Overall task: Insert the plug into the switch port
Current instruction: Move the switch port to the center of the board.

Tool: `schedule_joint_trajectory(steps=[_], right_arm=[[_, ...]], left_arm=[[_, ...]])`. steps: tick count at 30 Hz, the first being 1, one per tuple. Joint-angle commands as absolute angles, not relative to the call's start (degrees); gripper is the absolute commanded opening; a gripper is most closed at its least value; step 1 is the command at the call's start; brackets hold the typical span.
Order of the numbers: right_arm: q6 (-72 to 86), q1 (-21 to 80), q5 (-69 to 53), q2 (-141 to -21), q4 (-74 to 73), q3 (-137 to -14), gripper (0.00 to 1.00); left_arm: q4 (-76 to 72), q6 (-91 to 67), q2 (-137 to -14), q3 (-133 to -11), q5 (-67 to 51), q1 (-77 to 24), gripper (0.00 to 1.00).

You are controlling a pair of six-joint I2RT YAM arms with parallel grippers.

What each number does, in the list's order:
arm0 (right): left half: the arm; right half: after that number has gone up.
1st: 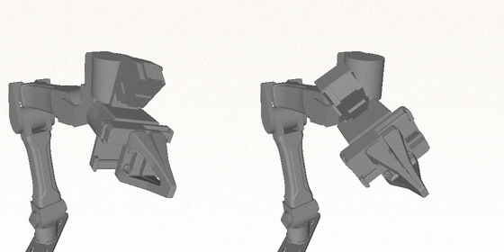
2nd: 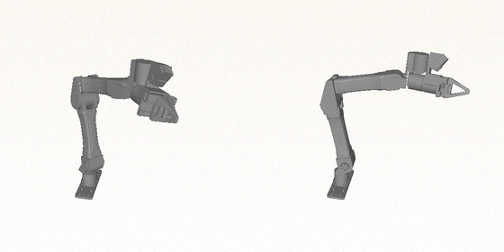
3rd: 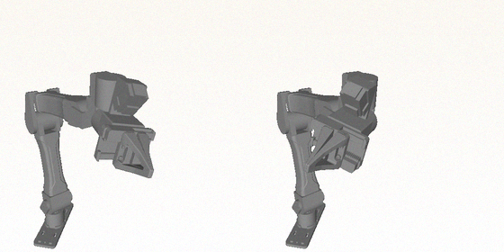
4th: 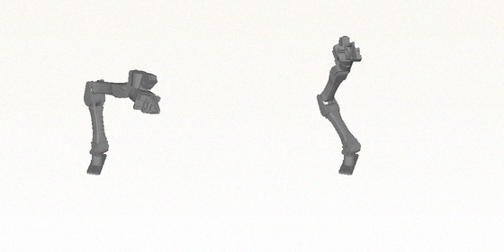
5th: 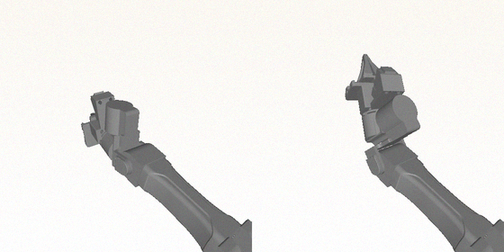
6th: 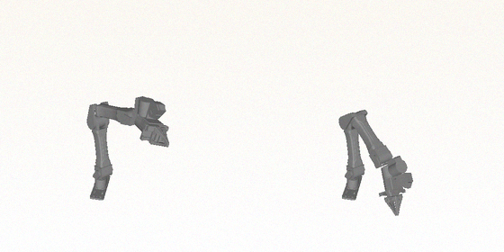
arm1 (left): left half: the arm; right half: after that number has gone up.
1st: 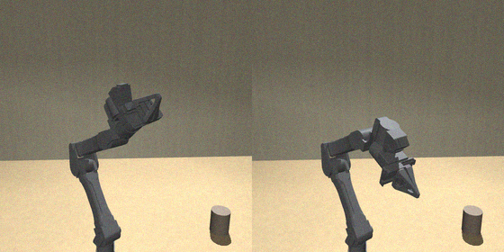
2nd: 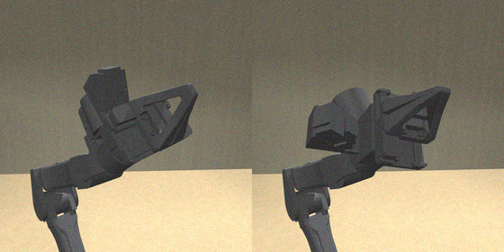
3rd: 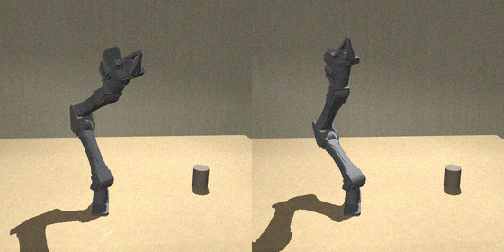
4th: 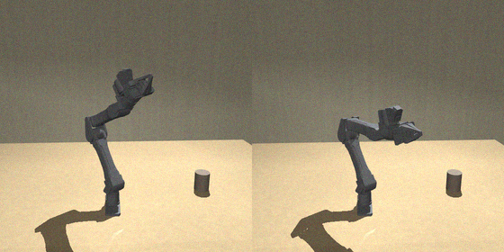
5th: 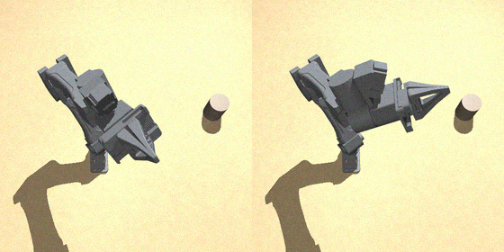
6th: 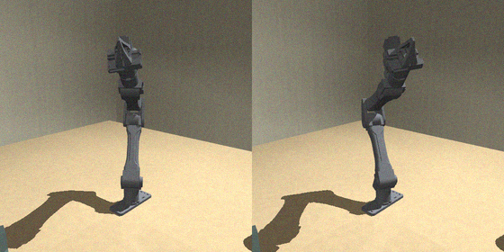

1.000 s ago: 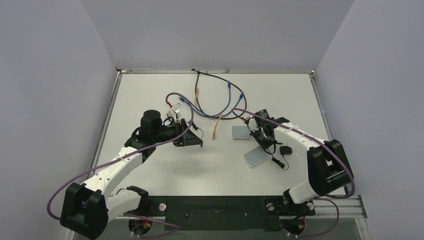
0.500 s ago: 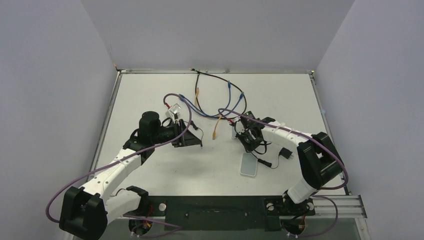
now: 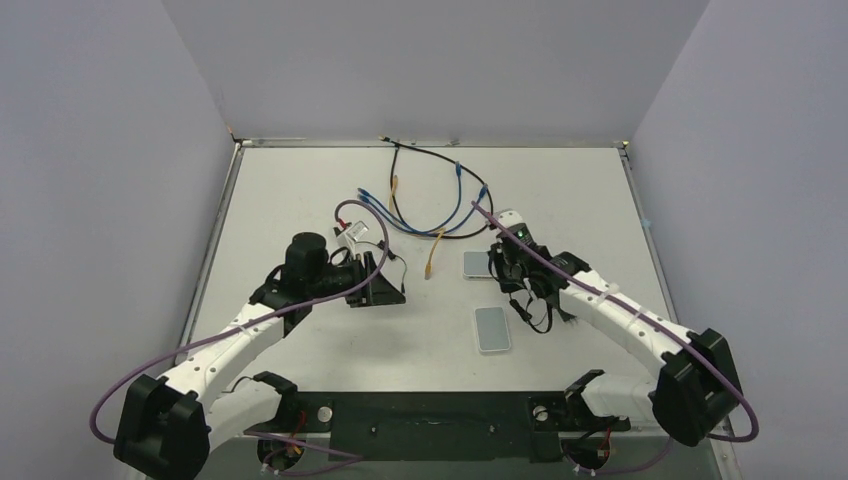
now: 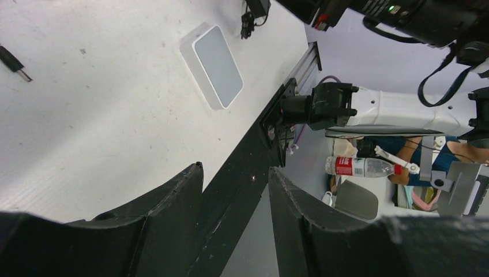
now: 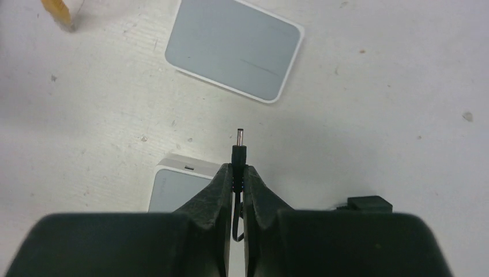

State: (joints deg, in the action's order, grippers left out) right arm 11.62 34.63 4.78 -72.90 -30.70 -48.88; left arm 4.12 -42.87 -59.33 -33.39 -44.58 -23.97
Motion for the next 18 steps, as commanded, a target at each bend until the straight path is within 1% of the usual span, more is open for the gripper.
schedule_joint_trajectory(steps=[1, 7, 11, 18], right_arm=[[22.4, 35.5, 14.1, -67.3, -33.2, -45.8, 0.00], [33.7, 36.4, 12.4, -62.1, -34.2, -39.7, 0.00], [37.8, 37.3, 11.0, -58.4, -33.7, -36.0, 0.00], [42.5, 39.2, 12.1, -58.9, -33.7, -30.5, 0.00]], left_arm=[[4.0, -42.0, -59.6, -33.6, -41.1, -28.5, 0.43], [-2.0, -45.2, -62.1, -31.9, -38.5, -32.8, 0.43], [-4.8, -46.5, -63.6, -31.2, -38.3, -34.1, 0.43], [-6.1, -46.2, -65.2, -31.6, -38.8, -34.6, 0.43]])
